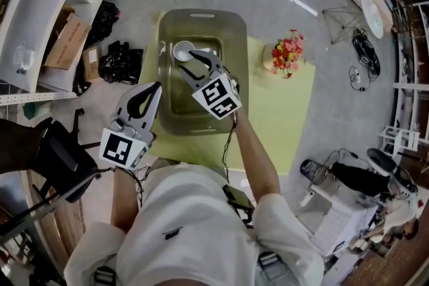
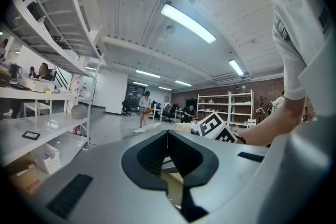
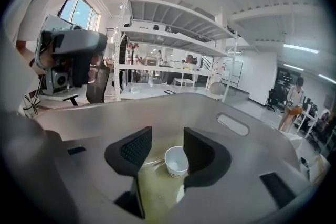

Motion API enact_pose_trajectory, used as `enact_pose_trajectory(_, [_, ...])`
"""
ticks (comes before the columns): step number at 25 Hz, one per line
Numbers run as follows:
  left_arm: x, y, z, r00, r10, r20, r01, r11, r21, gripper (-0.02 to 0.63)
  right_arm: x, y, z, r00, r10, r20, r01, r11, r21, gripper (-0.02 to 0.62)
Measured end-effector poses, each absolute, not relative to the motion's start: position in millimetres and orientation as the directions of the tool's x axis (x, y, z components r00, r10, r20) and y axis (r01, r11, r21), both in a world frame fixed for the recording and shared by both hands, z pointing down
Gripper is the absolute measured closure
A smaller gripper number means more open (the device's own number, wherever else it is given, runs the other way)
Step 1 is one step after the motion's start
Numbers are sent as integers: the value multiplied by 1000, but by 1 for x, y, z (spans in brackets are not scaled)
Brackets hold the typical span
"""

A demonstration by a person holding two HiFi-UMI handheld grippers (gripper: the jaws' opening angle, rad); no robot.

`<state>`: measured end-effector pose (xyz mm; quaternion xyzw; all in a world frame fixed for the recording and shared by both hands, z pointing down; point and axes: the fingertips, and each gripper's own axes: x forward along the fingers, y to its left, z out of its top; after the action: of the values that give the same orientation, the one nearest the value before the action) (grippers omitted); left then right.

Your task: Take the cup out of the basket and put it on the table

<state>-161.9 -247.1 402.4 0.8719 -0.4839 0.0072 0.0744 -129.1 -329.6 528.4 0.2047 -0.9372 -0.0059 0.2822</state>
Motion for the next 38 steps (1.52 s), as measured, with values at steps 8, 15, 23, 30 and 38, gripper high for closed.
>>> enact_pose_trajectory(8, [-168, -249, 409, 527, -844, 99, -848, -515, 125, 595, -136, -355, 585, -680, -320, 660, -311, 941, 136, 290])
enact_pose_trajectory(15, [-170, -255, 412, 517, -850, 98, -852, -501, 151, 595, -143, -368, 620, -628, -264, 732, -251, 959, 130, 230])
enact_pose_trajectory(23, [-170, -259, 415, 517, -849, 113, -853, -500, 151, 595, -146, -381, 654, -571, -235, 787, -221, 967, 128, 197])
enact_pose_trajectory(30, [-168, -265, 420, 519, -846, 124, -852, -501, 149, 595, -146, -387, 676, -541, -201, 816, -200, 974, 108, 192])
enact_pose_trajectory(38, [-163, -273, 418, 530, -839, 127, -846, -513, 144, 595, -143, -391, 685, -506, -214, 836, -185, 973, 137, 198])
